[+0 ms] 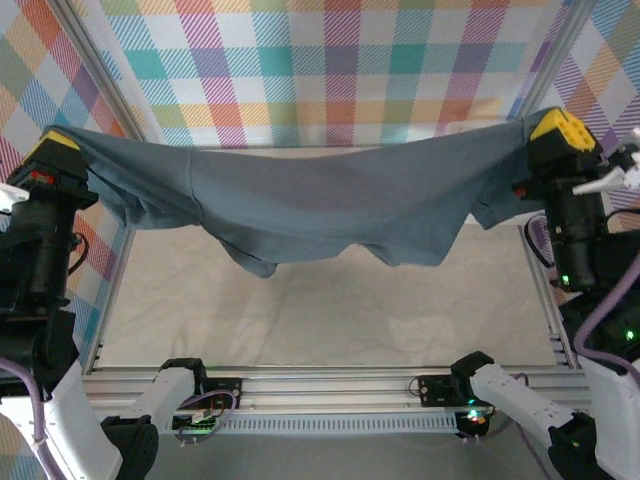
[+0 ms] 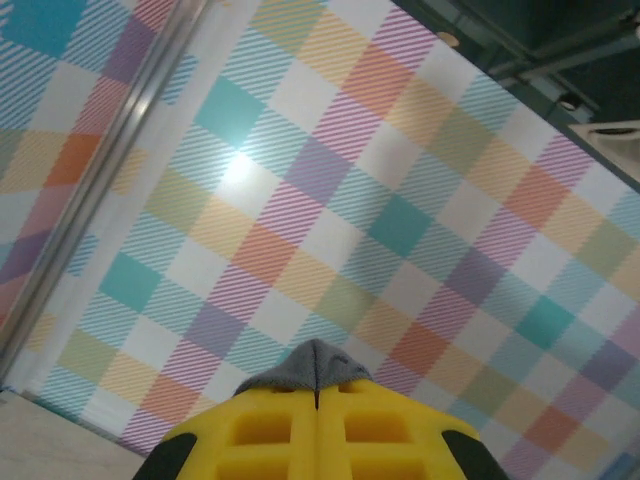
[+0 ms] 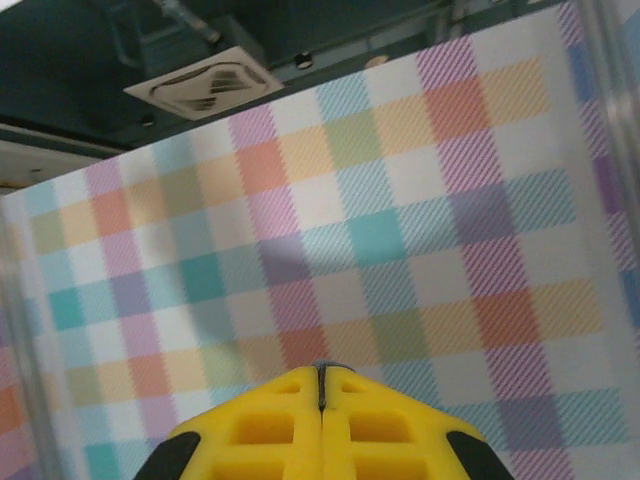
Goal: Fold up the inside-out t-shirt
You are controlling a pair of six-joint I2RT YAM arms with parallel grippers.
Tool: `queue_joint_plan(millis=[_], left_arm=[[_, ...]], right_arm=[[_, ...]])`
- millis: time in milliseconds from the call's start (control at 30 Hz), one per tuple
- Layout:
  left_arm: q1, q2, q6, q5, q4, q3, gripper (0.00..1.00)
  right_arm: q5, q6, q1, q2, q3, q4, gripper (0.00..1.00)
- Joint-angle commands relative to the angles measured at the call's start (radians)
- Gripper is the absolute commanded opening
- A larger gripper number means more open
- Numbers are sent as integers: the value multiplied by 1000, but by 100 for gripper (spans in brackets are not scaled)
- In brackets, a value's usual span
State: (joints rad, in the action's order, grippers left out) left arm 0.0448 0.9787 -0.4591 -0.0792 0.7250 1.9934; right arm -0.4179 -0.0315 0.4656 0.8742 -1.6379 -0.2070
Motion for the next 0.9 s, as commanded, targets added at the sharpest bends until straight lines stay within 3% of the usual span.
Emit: queue_joint_plan(millis=[0,200,367,400,467,500,533,600,700,767,867], left_arm=[[21,181,-16,-27,-51,-7,0],[25,486,12,27,-154,-1,0],[30,741,42,102,-295,-11,0],[32,793,42,122,-320,-10,2],[39,862,13,170,-309,34,22],[40,874,9,206,-300,50,32],[40,865,10,237,-299,43,41],[37,805,0,288,-333,-31,46],[11,640,-41,383,-427,-225,47],[-56,505,-24,418,-495,-379,48],[-257,308,126,420,-502,-577,52]], right_arm=[[-79,103,-22,187,-52,46,0],[153,-89,-282,495,-90,60,0],[292,-82,-344,782,-176,89,0],[330,-83,-355,846,-244,38,7],[392,-102,-376,966,-423,-135,42],[403,-108,-381,1012,-522,-244,54],[416,-103,-384,1036,-581,-323,58],[450,-100,-385,1013,-570,-381,61],[564,-130,-384,878,-387,-395,69],[644,-177,-385,757,-216,-391,70],[707,-315,-384,531,109,-354,70]])
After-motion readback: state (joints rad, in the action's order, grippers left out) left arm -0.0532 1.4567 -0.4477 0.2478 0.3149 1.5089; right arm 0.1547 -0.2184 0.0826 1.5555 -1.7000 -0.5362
